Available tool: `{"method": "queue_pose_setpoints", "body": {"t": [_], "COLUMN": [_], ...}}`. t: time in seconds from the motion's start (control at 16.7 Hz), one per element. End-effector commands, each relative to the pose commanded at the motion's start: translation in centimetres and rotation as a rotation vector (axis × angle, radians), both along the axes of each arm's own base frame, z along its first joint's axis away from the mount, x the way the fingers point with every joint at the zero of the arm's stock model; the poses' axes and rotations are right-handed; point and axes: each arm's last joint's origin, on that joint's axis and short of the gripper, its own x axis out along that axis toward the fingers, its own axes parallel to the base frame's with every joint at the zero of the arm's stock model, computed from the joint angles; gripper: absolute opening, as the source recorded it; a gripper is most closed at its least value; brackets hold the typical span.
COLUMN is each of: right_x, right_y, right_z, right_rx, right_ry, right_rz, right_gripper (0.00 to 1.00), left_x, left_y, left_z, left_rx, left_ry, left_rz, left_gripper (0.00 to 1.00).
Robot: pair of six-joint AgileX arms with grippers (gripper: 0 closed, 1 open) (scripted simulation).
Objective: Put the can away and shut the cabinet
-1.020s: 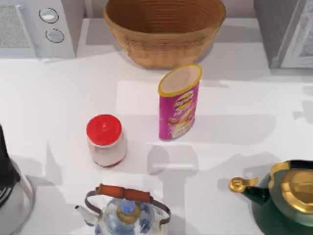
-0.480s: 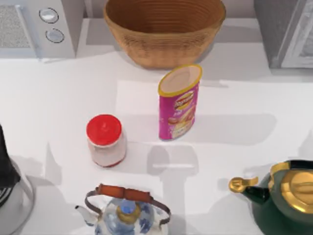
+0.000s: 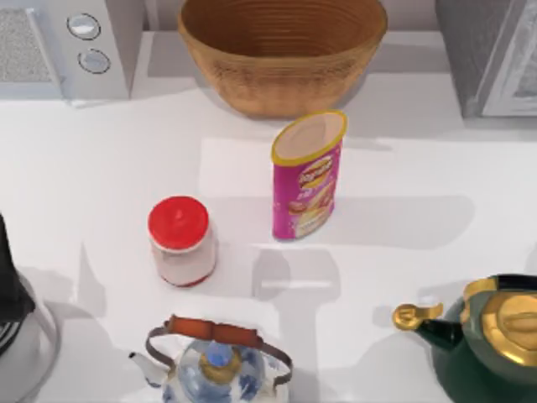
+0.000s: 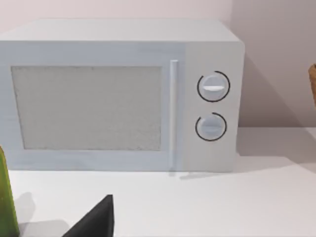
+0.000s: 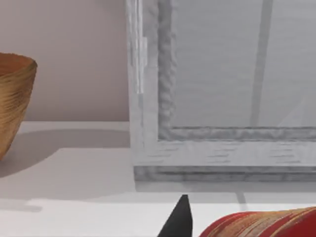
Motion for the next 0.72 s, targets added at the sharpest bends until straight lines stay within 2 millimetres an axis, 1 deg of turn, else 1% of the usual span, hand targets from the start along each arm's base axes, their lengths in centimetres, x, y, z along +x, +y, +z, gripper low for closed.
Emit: {"method": "queue_pose_setpoints", "body": {"t": [0.3, 0.42, 0.54, 0.6, 0.72], "right_x": [0.1, 0.0, 0.0, 0.0, 0.0], "right_y": [0.0, 0.0, 0.0, 0.0, 0.1], "right_z": [-0.3, 0.0, 1.3, 2.3, 4.9], "right_rx": [0.001, 0.002, 0.004, 0.005, 0.009], "right_ry": [0.002, 0.001, -0.002, -0.003, -0.004], "right_rz": [-0.001, -0.002, -0.005, -0.006, -0.010], "right_gripper": [0.00, 0.00, 0.00, 0.00, 0.00], "left_x": [0.0, 0.0, 0.0, 0.0, 0.0], "left_y": [0.0, 0.0, 0.0, 0.0, 0.0], "left_z": [0.0, 0.0, 0.0, 0.0, 0.0], "left_rx": [0.000, 0.000, 0.000, 0.000, 0.000], "left_ry": [0.000, 0.000, 0.000, 0.000, 0.000], "left_rz": [0.000, 0.000, 0.000, 0.000, 0.000], "left_gripper": [1.00, 1.00, 1.00, 1.00, 1.00]}}
